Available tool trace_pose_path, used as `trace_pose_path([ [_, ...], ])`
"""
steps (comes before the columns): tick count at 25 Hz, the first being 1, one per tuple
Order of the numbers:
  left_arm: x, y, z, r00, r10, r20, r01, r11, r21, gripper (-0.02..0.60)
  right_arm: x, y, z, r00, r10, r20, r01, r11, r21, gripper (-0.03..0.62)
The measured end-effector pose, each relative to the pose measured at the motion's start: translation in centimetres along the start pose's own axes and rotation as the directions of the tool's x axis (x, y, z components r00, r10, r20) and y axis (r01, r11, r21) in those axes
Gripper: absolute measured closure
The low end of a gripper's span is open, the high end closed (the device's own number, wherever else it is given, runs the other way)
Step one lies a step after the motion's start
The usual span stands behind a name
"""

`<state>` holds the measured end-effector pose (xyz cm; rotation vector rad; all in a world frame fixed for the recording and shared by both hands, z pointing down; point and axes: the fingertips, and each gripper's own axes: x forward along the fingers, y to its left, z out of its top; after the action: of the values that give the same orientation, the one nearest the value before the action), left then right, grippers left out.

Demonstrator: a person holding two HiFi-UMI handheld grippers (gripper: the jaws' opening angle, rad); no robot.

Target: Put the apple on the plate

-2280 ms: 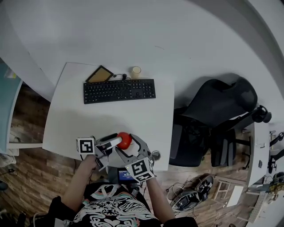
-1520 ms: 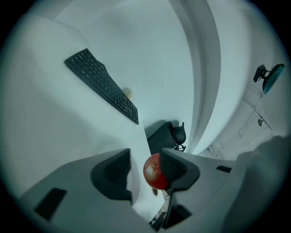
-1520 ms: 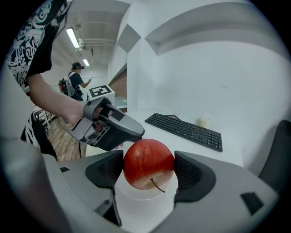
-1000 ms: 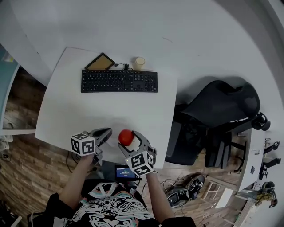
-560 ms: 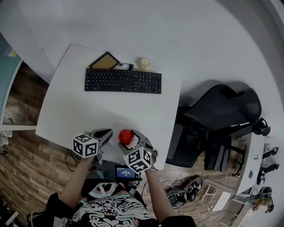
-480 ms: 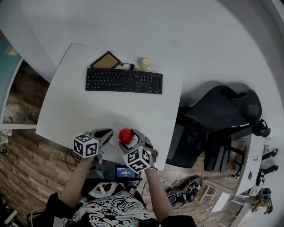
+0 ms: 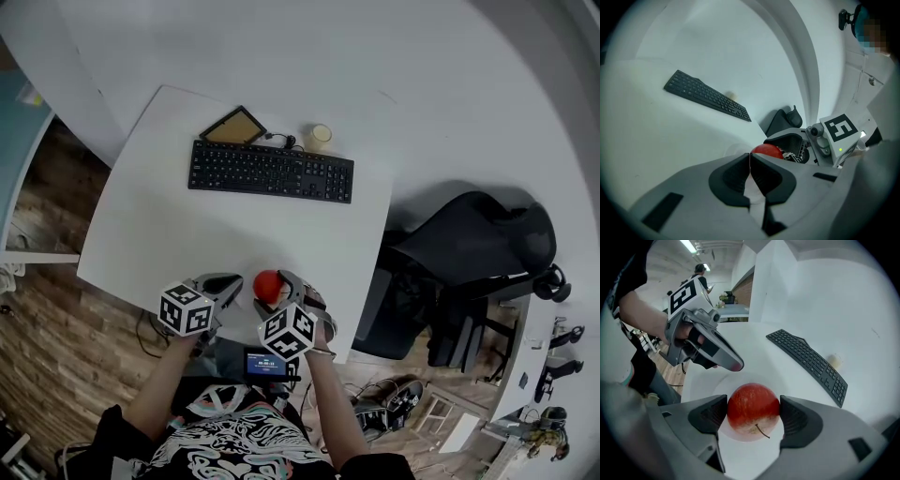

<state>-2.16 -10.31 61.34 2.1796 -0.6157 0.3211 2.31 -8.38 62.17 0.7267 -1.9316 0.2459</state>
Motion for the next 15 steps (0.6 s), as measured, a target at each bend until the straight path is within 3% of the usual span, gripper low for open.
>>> trace_pose_path([
  [5, 0.18, -0.05, -0.05, 1.000, -0.008, -0.015, 0.008, 1.000, 0.000, 0.561, -0.02, 0.10, 0.31, 1.000, 0.007, -0.011, -0.007, 1.000, -0.016, 0.255],
  [15, 0.59, 0.33, -0.09, 1.000, -0.006, -0.027, 0.006, 1.000, -0.001, 0.561, 0.28, 0.51, -0.25, 0.992, 0.014, -0.122, -0.024, 0.997, -0.076, 0.255],
])
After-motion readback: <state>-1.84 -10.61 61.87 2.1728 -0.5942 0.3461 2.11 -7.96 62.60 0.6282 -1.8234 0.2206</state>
